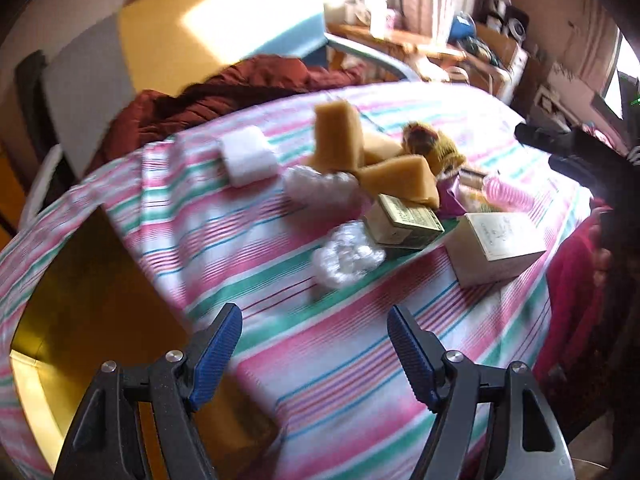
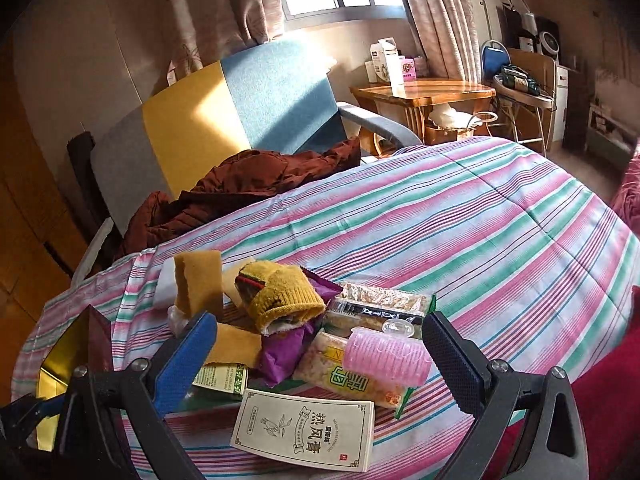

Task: Organize objects
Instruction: 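Grasp the clear plastic bag bundle from the pile with the left gripper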

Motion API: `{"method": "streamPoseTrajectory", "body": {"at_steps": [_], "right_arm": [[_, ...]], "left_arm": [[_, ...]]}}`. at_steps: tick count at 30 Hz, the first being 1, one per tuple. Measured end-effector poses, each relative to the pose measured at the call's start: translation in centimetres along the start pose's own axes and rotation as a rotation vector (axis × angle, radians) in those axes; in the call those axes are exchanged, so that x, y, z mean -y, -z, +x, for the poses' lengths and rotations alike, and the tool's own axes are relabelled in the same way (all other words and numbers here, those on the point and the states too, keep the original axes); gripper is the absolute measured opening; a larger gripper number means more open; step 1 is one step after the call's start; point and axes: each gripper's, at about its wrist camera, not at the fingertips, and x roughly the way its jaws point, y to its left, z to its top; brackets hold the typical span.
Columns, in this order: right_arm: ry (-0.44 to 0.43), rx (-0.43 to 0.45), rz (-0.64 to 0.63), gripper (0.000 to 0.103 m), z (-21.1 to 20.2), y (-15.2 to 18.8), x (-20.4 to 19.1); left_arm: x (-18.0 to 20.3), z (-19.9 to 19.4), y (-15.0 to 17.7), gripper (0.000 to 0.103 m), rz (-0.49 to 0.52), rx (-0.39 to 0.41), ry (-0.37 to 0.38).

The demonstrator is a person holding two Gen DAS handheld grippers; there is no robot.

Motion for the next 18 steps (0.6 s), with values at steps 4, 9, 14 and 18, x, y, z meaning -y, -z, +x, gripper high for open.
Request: {"method": "streamPoseTrajectory", "body": {"at_steps": [4,9,14,18], "right_arm": [[-0.041,-0.022,0.037,0.103,0.2,0.1,0.6],[-0.056,-0.030,0.056,0.103,0.2,0.0,1.0],[-0.059,-0.059,0.079,0.103,0.7,0.1,1.5],[-0.052,-0.081,0.090,0.103,1.1,0.2,1.8]], "left_arm": [[0.9,2.9,-1.6,0.075,0.045,-0.053,0.008],[0.9,6.2,-3.0,0.074,0.040,-0.113,0.026],[0.6,8.7,-3.3,0.057,0.016,-0.156,0.039],[0.7,7.6,-2.4,0.036,0.021,-0.121,0.076]]}}
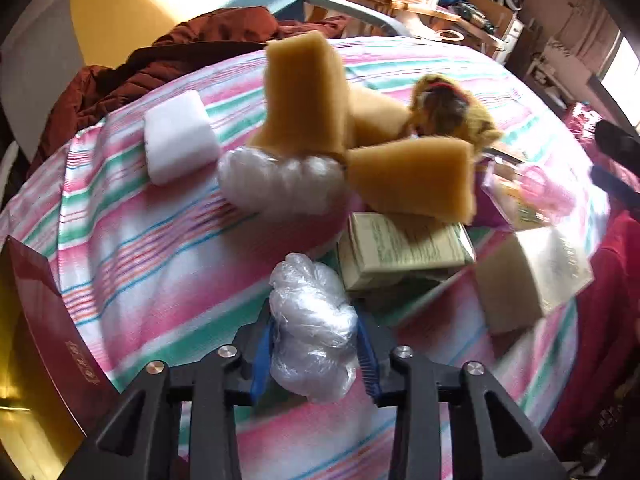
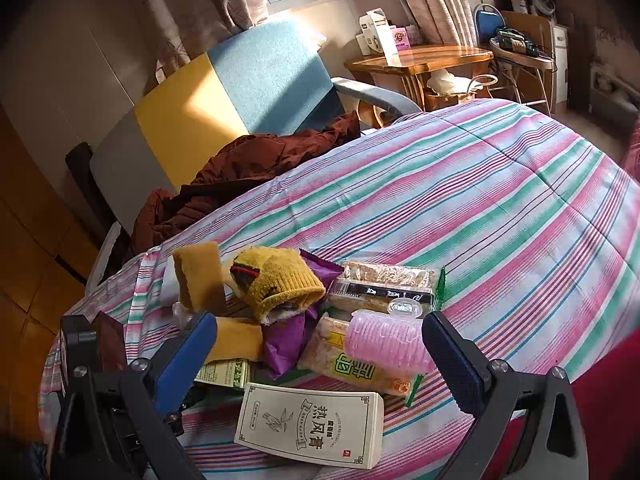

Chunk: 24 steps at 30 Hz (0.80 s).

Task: Organize objects
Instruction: 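Grasp the clear plastic bag bundle from the pile with the left gripper, then grasp the cream medicine box with the right gripper while the left holds the plastic bag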

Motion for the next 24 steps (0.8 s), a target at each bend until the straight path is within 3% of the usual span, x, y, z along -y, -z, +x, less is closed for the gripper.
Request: {"method": "streamPoseTrajectory", "body": {"at_steps": [3,10,15,24], "right_arm": [[0.009,-0.028,0.003,0.103,0.4,0.1,0.1],[0.007,-0.095,-0.016,0.103,1.4,0.7,-0.2],[-0.036,-0.199,-0.020,0.103,2.7,1.7,-0.7],[-0.215,-0.394,-0.066,0.103,2.1,6.6,-3.1]], "left_arm": [[0.4,-1.3,1.5,0.036,0.006,0.030,0.004],[1.4,-4.2,6.0,0.036,-0.031,0.056,0.093],[1.9,-6.7,9.2,0.036,-0.053,0.085,0.133],[0.9,-10.8,10.9,0.037,-0.111,0.151,0.145]]}}
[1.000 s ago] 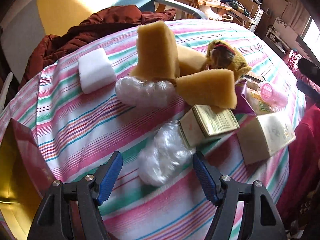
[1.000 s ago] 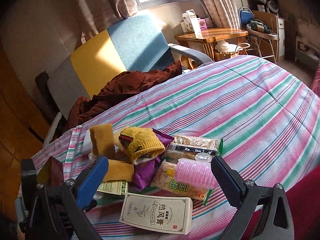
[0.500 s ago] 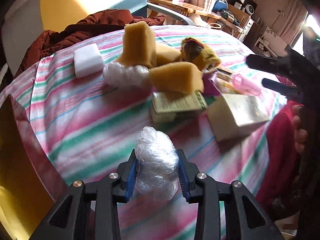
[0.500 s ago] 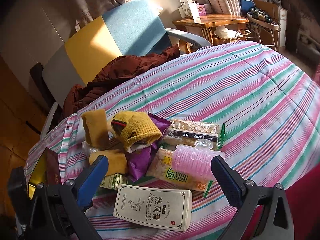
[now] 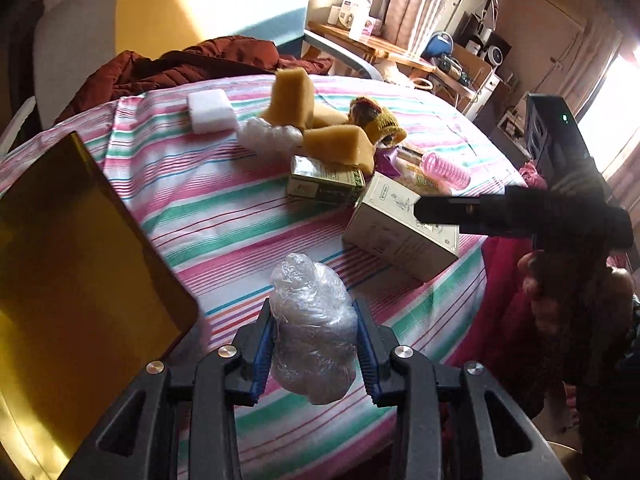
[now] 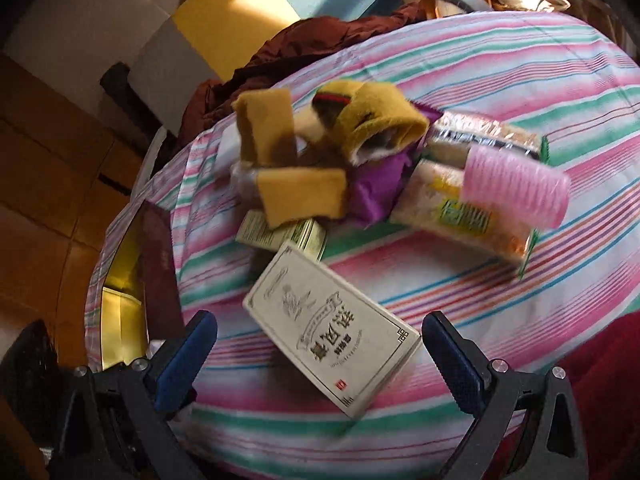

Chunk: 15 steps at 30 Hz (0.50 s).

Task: Organize objects
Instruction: 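Grasp the cream medicine box with the right gripper while the left holds the plastic bag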

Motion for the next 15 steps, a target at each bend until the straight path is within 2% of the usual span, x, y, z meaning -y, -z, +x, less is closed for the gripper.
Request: {"method": "streamPoseTrajectory", "body": {"at_steps": [2,7,11,13,15], "right_arm": [[0.036,0.005,-0.072,0.103,-0.4,0.7,-1.2],[0.265,0.060,-0.331,0.103,-1.0,0.9,-4.9],[0.399,0.038,-0.493,0.100,0.5,1.0,-7.2],[0.456,0.028,-0.533,0.094,0.7,0.6,-7.3],[0.493,-0.037,-0.574,0.092,1.6,0.1,-7.2]], "left_arm": [[-0.5,-1.0,0.4,0.037,-0.014,0.023,-0.003],[-2.1,-2.7,1.4,0.037,-0.070,0.067,-0.011],[-3.5,-4.0,2.4,0.037,-0.117,0.088,-0.024],[-4.4,-4.5,3.0,0.037,-0.139,0.098,-0.037],[-5.6,-5.2,3.5,0.037,-0.169,0.111,-0.049]]}}
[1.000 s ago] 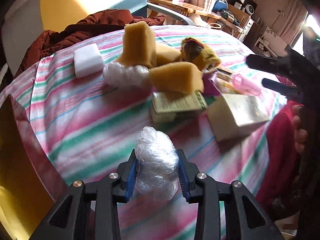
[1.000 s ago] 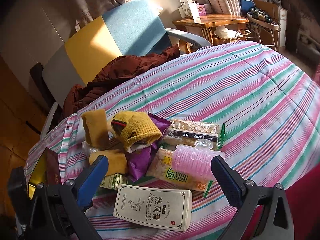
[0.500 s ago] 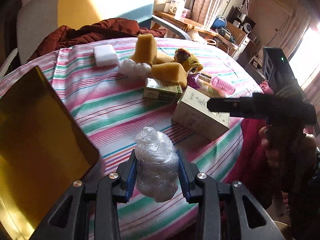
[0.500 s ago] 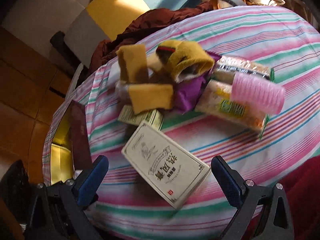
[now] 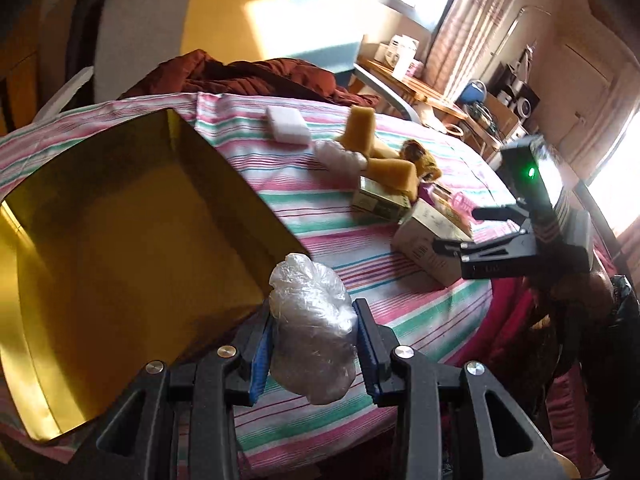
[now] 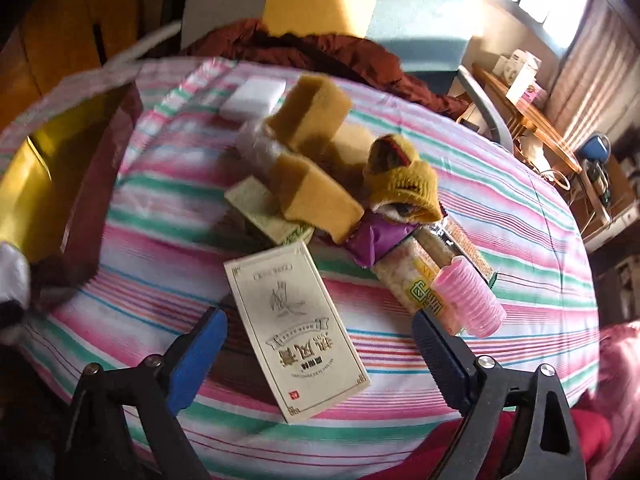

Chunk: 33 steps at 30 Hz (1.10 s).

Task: Organize objects
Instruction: 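Grasp the cream medicine box with the right gripper while the left holds the plastic bag, then lower the cream box into the gold tray with right while left drops the bag in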

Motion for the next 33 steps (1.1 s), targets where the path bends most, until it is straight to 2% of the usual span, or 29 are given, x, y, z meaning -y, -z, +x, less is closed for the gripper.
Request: {"method": "streamPoseTrajectory", "body": {"at_steps": [5,12,17,18,20,21,25,27,33], "right_arm": [[0.002,-0.119,-0.070,0.092,2.3,-0.1,0.3],[0.038,-0.131,-0.095,0.091,3.1,-0.8,0.3],[0.031,-0.198,-0.164,0.089,4.2,-0.9,-0.6],[0.016,-0.211,-0.172,0.087,4.4,-0.8,-0.6],[-0.056,-0.229,-0.142,0.075,4.6,-0.9,-0.3],[-0.070,-0.235,-0.121,0.060,4.6,-1.0,0.0],[-0.049,-0.199,-0.123,0.051,3.9,-1.0,0.4],[-0.035,-0.170,-0.118,0.051,2.9,-1.0,0.7],[-0.092,-0.020,-0.117,0.051,-3.8,-1.5,1.4]], "left_arm": [[-2.7,-1.5,0.6,0.037,-0.072,0.026,-0.030],[-4.5,-2.5,1.1,0.037,-0.117,0.043,-0.053],[-4.8,-3.0,1.2,0.037,-0.122,0.053,-0.048],[-4.8,-3.0,1.2,0.037,-0.124,0.054,-0.047],[-4.9,-3.0,1.2,0.037,-0.126,0.055,-0.048],[-5.0,-3.1,1.2,0.037,-0.128,0.056,-0.051],[-6.1,-3.9,1.5,0.037,-0.149,0.072,-0.074],[-7.0,-4.6,1.7,0.037,-0.163,0.087,-0.102],[-10.7,-5.6,2.9,0.037,-0.218,0.094,-0.226]]}}
